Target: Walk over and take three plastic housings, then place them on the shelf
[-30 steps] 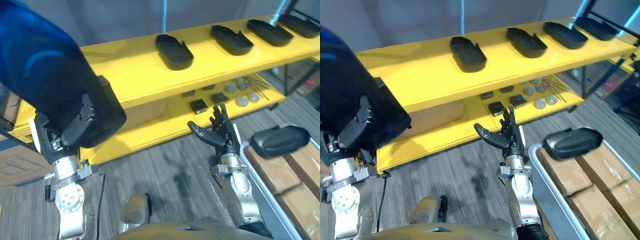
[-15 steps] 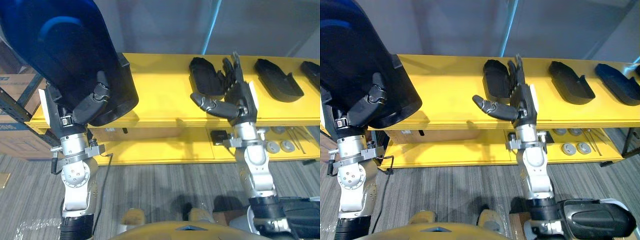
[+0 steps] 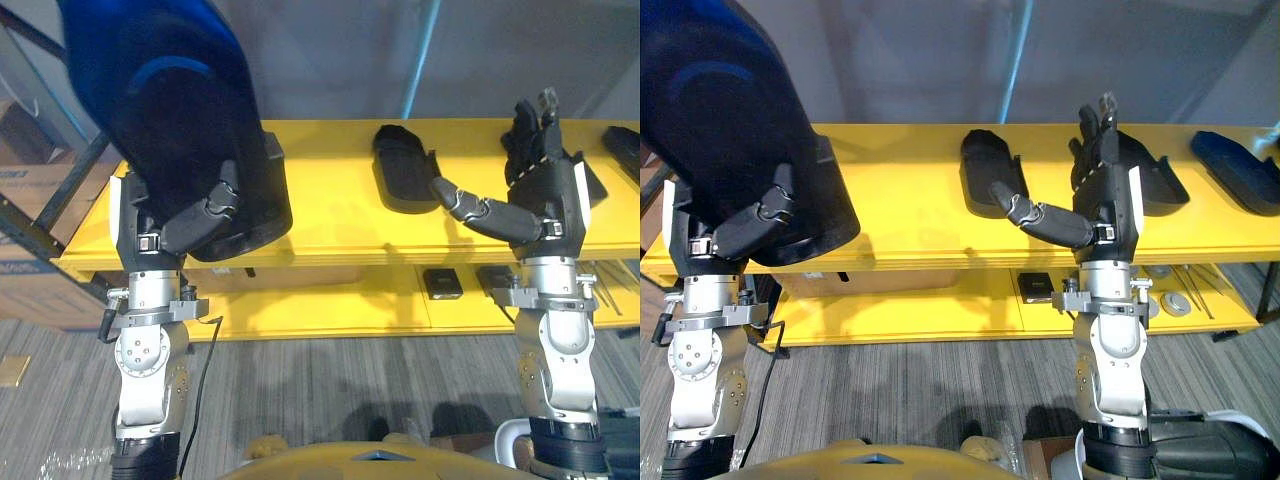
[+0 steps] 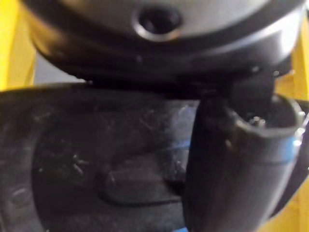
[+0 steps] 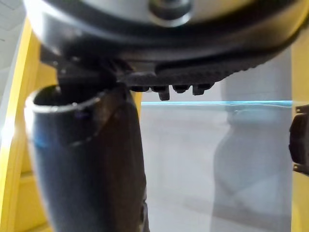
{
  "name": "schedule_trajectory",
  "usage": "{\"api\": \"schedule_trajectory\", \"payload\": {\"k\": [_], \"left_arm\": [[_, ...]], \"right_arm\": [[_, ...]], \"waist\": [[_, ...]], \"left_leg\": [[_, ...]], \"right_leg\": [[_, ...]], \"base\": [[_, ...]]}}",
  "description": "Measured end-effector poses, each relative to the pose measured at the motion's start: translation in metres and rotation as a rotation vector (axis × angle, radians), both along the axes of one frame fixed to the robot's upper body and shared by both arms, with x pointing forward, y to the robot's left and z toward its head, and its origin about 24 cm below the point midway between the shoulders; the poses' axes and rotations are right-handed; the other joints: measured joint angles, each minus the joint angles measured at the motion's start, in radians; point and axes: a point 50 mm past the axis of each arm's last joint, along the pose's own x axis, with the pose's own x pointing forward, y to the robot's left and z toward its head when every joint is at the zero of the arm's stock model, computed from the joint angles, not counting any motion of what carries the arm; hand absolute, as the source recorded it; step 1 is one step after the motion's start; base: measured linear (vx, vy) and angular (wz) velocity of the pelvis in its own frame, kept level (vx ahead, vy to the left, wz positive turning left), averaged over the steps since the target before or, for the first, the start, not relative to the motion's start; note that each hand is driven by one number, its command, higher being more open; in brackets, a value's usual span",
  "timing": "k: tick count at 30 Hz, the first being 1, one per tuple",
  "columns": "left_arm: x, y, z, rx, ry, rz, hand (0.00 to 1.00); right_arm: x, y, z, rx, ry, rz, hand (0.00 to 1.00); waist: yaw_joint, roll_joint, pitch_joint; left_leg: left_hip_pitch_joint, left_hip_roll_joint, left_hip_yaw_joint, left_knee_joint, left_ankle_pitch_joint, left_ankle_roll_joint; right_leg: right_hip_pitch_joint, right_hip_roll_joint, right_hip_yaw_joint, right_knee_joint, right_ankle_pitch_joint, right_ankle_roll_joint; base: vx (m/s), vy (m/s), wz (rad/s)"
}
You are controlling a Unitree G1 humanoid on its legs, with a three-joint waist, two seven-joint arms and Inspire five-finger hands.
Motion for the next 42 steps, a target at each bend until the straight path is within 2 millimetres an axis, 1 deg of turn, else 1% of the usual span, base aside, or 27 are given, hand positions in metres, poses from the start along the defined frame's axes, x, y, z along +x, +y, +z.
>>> {"api": "schedule_trajectory", "payload": {"k": [1,2,3,4,6,7,8,10,12,15,17,19,20,21,23,25,27,29,30,33,35,38,41,42], "left_arm": [[0.009,0.002,-0.004,0.024,0.041,-0.018,0.00],[0.022,0.007,-0.012,0.040,0.106,-0.036,0.00],[0.027,0.009,-0.016,0.034,0.136,-0.042,0.00],[0.037,0.013,-0.024,0.036,0.187,-0.036,0.00],[0.050,0.016,-0.031,0.035,0.239,-0.019,0.00],[0.054,0.016,-0.032,0.036,0.248,-0.015,0.00],[0.064,0.017,-0.031,0.037,0.259,-0.016,0.00],[0.071,0.019,-0.030,0.036,0.268,-0.011,0.00],[0.081,0.025,-0.029,0.009,0.283,0.001,0.00],[0.095,0.029,-0.029,-0.041,0.311,0.046,0.00],[0.099,0.034,-0.031,-0.056,0.331,0.083,0.00],[0.102,0.038,-0.036,-0.073,0.360,0.131,0.00],[0.104,0.039,-0.037,-0.080,0.378,0.155,0.00],[0.109,0.040,-0.037,-0.091,0.401,0.178,0.00],[0.114,0.041,-0.037,-0.101,0.431,0.201,0.00],[0.121,0.040,-0.034,-0.108,0.467,0.210,0.00],[0.127,0.036,-0.027,-0.147,0.461,0.186,0.00],[0.137,0.029,-0.009,-0.173,0.425,0.154,0.00],[0.139,0.027,-0.005,-0.172,0.414,0.148,0.00],[0.147,0.016,0.020,-0.169,0.346,0.126,0.00],[0.148,0.014,0.028,-0.175,0.323,0.129,0.00],[0.148,0.012,0.034,-0.181,0.306,0.140,0.00],[0.150,0.010,0.040,-0.187,0.297,0.159,0.00],[0.153,0.008,0.048,-0.196,0.287,0.169,0.00]], "right_arm": [[-0.001,0.002,-0.004,0.020,0.018,0.037,1.00],[-0.002,0.007,-0.008,0.030,0.034,0.093,1.00],[-0.002,0.010,-0.009,0.030,0.039,0.116,1.00],[-0.002,0.015,-0.011,0.042,0.047,0.170,1.00],[-0.001,0.023,-0.012,0.052,0.050,0.246,1.00],[-0.001,0.025,-0.013,0.055,0.052,0.271,1.00],[-0.001,0.030,-0.014,0.046,0.060,0.325,1.00],[0.000,0.036,-0.017,0.047,0.084,0.387,1.00],[0.000,0.045,-0.022,0.014,0.119,0.471,1.00],[0.003,0.051,-0.029,0.020,0.167,0.536,1.00],[0.007,0.055,-0.029,0.025,0.185,0.565,1.00],[0.010,0.059,-0.026,0.024,0.186,0.615,1.00],[0.013,0.062,-0.023,-0.003,0.181,0.644,1.00],[0.016,0.066,-0.018,-0.035,0.172,0.681,1.00],[0.018,0.073,-0.013,-0.057,0.156,0.738,1.00],[0.020,0.089,-0.007,-0.062,0.130,0.833,1.00],[0.023,0.099,-0.001,-0.078,0.113,0.876,1.00],[0.027,0.114,0.007,-0.103,0.102,0.934,1.00],[0.027,0.118,0.008,-0.109,0.099,0.948,1.00],[0.030,0.135,0.016,-0.116,0.086,0.985,1.00],[0.030,0.141,0.016,-0.103,0.092,0.989,1.00],[0.029,0.146,0.016,-0.077,0.092,0.983,1.00],[0.025,0.148,0.024,-0.063,0.055,0.974,1.00],[0.023,0.149,0.029,-0.055,0.035,0.974,1.00]], "waist": [[-0.013,0.004,-0.006],[-0.026,0.011,-0.013],[-0.034,0.013,-0.013],[-0.052,0.017,-0.015],[-0.071,0.018,-0.016],[-0.073,0.018,-0.016],[-0.078,0.019,-0.016],[-0.086,0.022,-0.017],[-0.094,0.031,-0.016],[-0.095,0.044,-0.012],[-0.096,0.047,-0.011],[-0.103,0.052,-0.007],[-0.108,0.056,0.000],[-0.113,0.058,0.021],[-0.118,0.059,0.041],[-0.119,0.062,0.064],[-0.117,0.063,0.098],[-0.111,0.066,0.140],[-0.112,0.067,0.148],[-0.111,0.074,0.197],[-0.104,0.071,0.223],[-0.100,0.071,0.239],[-0.101,0.069,0.245],[-0.100,0.065,0.258]], "left_leg": [[0.000,-0.002,0.014,0.000,0.000,0.000],[0.005,-0.001,0.034,-0.001,0.001,0.001],[0.009,-0.001,0.040,-0.002,0.001,0.001],[0.016,-0.001,0.049,-0.007,0.002,0.002],[0.022,-0.002,0.068,-0.017,0.005,0.001],[0.022,-0.003,0.074,-0.020,0.006,0.001],[0.014,-0.004,0.081,-0.020,0.010,0.002],[0.015,-0.005,0.081,-0.030,0.017,0.003],[0.016,-0.010,0.079,-0.051,0.032,0.005],[0.014,-0.017,0.076,-0.060,0.039,0.008],[0.010,-0.020,0.080,-0.063,0.041,0.009],[0.001,-0.026,0.080,-0.069,0.046,0.014],[-0.005,-0.031,0.078,-0.069,0.049,0.017],[-0.004,-0.036,0.077,-0.068,0.050,0.019],[-0.006,-0.040,0.074,-0.068,0.052,0.022],[-0.032,-0.045,0.066,-0.064,0.057,0.026],[-0.041,-0.050,0.058,-0.056,0.061,0.030],[-0.066,-0.058,0.040,-0.049,0.071,0.035],[-0.076,-0.061,0.037,-0.049,0.076,0.037],[-0.113,-0.073,0.014,-0.051,0.096,0.043],[-0.114,-0.074,0.013,-0.052,0.100,0.043],[-0.118,-0.078,0.015,-0.061,0.105,0.042],[-0.142,-0.086,0.019,-0.075,0.120,0.045],[-0.147,-0.087,0.021,-0.076,0.124,0.046]], "right_leg": [[-0.004,0.000,0.012,-0.009,0.011,0.001],[-0.014,0.002,0.033,-0.009,0.017,0.001],[-0.014,0.002,0.038,-0.010,0.018,0.001],[-0.015,0.003,0.047,-0.010,0.021,0.000],[-0.023,0.005,0.062,-0.015,0.029,-0.002],[-0.028,0.005,0.065,-0.018,0.033,-0.001],[-0.036,0.004,0.072,-0.027,0.042,-0.002],[-0.040,0.005,0.072,-0.027,0.043,-0.002],[-0.049,0.004,0.072,-0.023,0.044,-0.001],[-0.055,-0.002,0.075,-0.022,0.045,0.001],[-0.064,-0.004,0.081,-0.021,0.046,0.001],[-0.075,-0.010,0.083,-0.020,0.047,0.004],[-0.082,-0.015,0.084,-0.018,0.049,0.006],[-0.084,-0.019,0.084,-0.006,0.049,0.007],[-0.088,-0.023,0.085,-0.002,0.049,0.007],[-0.117,-0.029,0.083,0.015,0.048,0.007],[-0.127,-0.035,0.082,0.031,0.048,0.006],[-0.153,-0.045,0.076,0.060,0.041,0.007],[-0.163,-0.050,0.071,0.070,0.038,0.009],[-0.205,-0.067,0.052,0.110,0.028,0.013],[-0.214,-0.069,0.052,0.129,0.022,0.012],[-0.236,-0.074,0.054,0.160,0.006,0.012],[-0.283,-0.084,0.057,0.192,-0.003,0.015],[-0.293,-0.087,0.059,0.204,-0.004,0.015]], "base": [[-0.05,0.044,-0.40],[-0.05,0.039,-0.40],[-0.06,0.024,-0.38],[-0.04,0.008,-0.21],[-0.06,0.012,-0.26],[-0.07,0.009,-0.26],[-0.04,0.001,-0.14],[-0.03,0.000,-0.04],[-0.01,0.004,0.02],[-0.03,0.031,0.02],[-0.04,0.030,-0.05],[-0.03,0.028,0.00],[-0.03,0.037,0.03],[-0.05,0.054,0.04],[-0.06,0.043,0.02],[-0.06,0.029,0.09],[-0.05,0.030,0.13],[-0.09,0.039,0.20],[-0.09,0.026,0.28],[-0.09,0.019,0.28],[-0.07,-0.002,0.06],[-0.04,-0.006,0.01],[-0.04,-0.008,0.04],[-0.04,-0.020,-0.01]]}}
